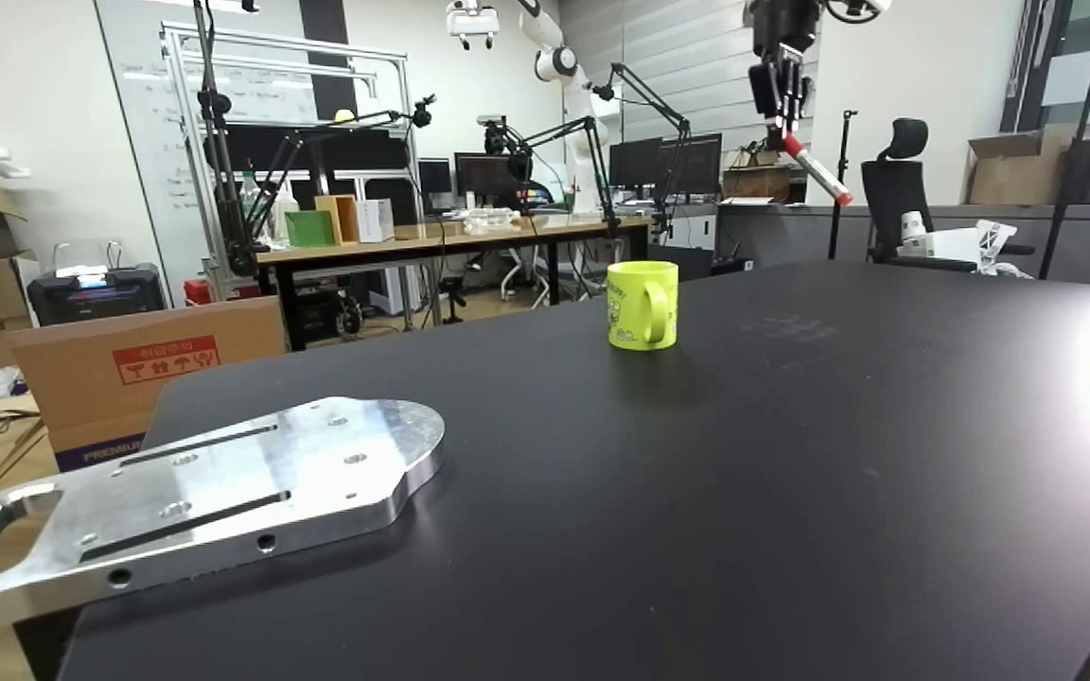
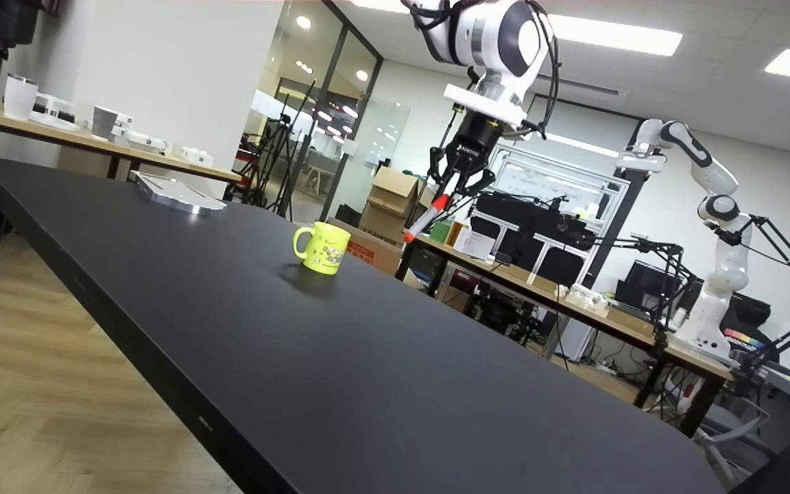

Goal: Take the orange marker out of the yellow cup

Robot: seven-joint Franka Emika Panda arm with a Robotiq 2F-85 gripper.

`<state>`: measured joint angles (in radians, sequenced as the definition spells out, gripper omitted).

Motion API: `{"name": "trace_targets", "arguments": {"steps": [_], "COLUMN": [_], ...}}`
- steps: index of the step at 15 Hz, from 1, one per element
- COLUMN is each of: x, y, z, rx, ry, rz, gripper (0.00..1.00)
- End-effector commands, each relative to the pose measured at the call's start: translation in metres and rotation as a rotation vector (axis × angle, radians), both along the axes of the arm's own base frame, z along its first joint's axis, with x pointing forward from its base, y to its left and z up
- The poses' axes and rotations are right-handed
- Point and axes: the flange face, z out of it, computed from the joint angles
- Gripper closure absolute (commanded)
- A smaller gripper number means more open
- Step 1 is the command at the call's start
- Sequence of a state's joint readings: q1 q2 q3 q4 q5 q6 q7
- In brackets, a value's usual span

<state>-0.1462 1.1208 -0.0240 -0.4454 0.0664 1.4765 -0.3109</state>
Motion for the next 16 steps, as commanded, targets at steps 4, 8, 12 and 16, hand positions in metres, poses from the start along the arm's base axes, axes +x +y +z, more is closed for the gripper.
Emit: {"name": "trace_targets", "arguments": {"steps": [4,8,12,16], "x": [-0.028,-0.043,-0.059,-0.072], "y": [-0.065,-0.094,-0.119,-0.131], "z": [-0.087,-0.146,-0.200,-0.228], "rx": [0.031,0.048,0.051,0.061], "ry": [0.207,0.288,0.357,0.405], "rz": [-0.105,-0.141,-0.183,-0.216], "gripper": [0.94,0.94,0.94,0.94]}}
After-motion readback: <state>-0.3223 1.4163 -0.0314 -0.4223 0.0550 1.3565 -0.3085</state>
